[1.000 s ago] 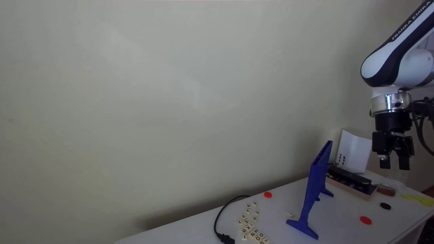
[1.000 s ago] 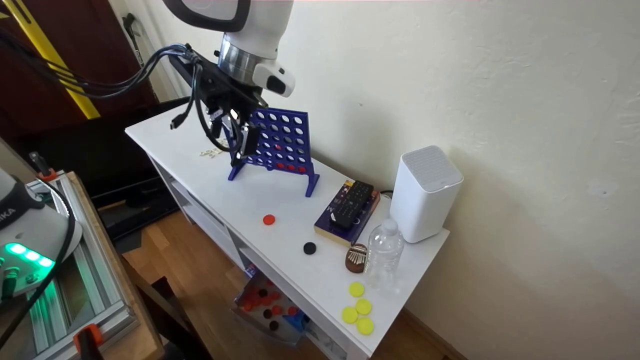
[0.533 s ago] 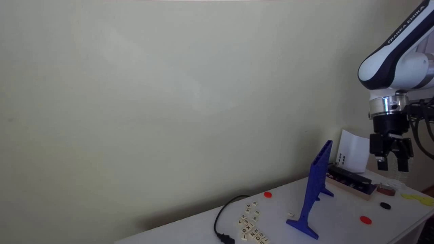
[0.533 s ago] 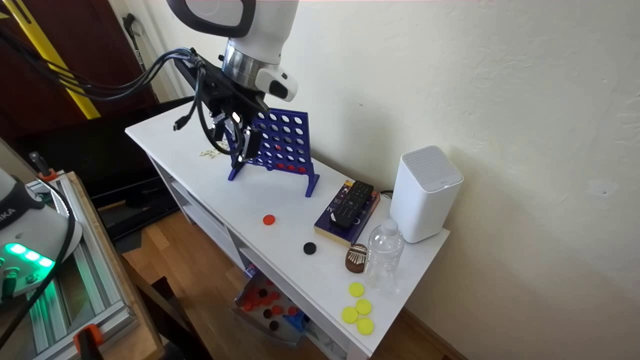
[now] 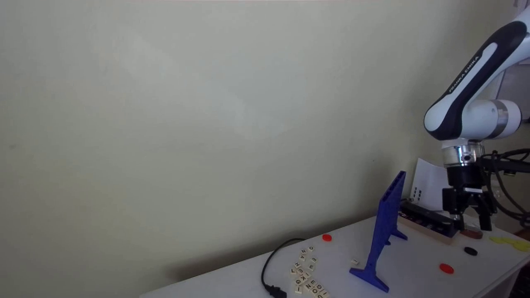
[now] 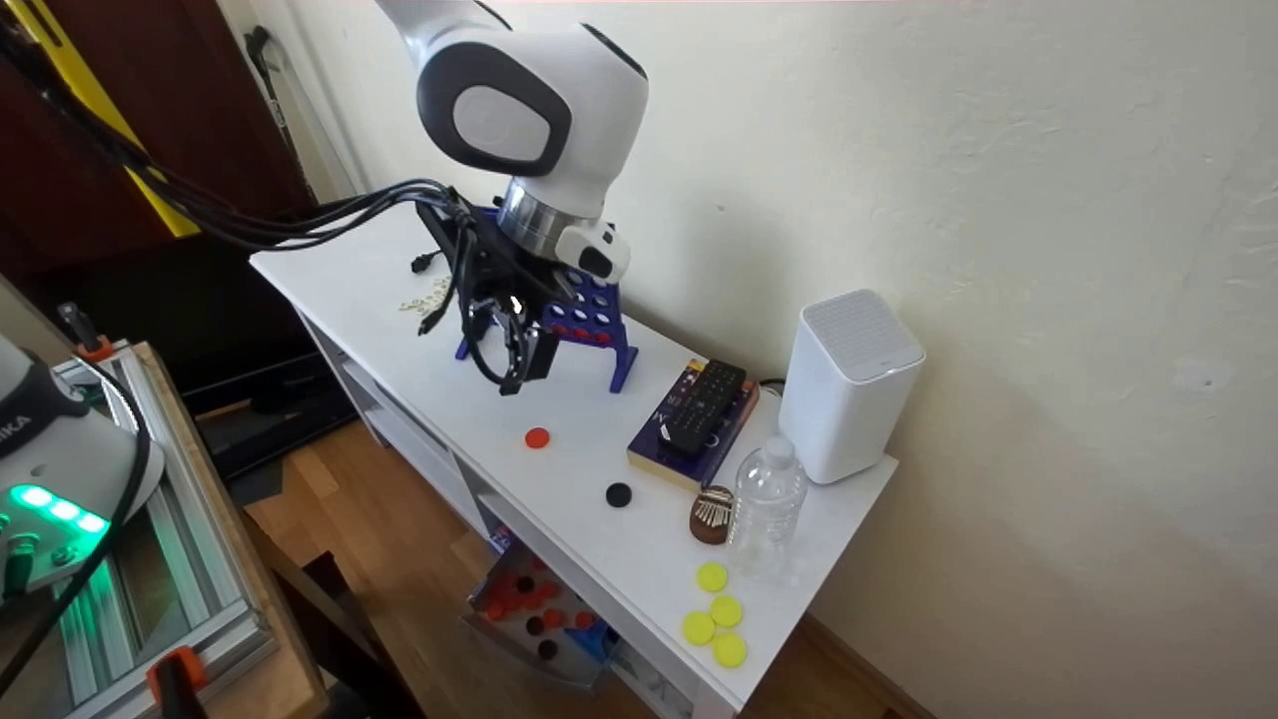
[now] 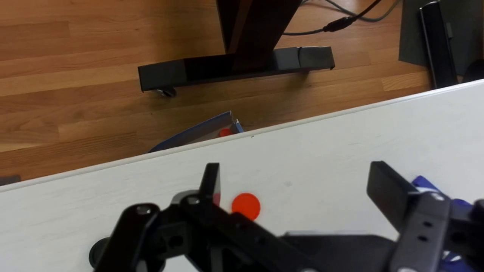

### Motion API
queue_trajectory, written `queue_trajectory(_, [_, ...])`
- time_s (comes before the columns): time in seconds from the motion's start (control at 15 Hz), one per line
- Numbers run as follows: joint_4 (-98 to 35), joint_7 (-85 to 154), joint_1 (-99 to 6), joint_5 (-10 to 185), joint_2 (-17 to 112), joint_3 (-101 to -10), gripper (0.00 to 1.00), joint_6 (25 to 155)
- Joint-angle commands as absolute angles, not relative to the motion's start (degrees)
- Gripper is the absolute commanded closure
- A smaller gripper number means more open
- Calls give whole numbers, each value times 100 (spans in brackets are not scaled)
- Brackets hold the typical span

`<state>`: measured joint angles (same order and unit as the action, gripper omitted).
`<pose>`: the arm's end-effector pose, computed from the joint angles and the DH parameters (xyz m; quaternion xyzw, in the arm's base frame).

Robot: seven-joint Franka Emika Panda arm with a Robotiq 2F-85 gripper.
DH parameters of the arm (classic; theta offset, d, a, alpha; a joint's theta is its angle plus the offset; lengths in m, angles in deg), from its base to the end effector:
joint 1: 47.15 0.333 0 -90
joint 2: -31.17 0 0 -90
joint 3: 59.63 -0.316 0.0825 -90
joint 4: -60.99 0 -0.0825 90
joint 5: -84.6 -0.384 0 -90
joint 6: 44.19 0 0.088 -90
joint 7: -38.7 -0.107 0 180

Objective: Put one orange ring inside the blue gameboard.

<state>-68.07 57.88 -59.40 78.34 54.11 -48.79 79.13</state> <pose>0.4406 -0.1892 0.1588 -0.9672 0.0751 0.2264 0.0871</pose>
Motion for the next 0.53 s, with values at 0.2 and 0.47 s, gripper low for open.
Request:
queue_trajectory(0.2, [-6623,5975,-6382,7630,6207,-5274,0,8786])
queue_trajectory(0.47, [-6704,6190,-6709,7429,6448,-5549,0,9474])
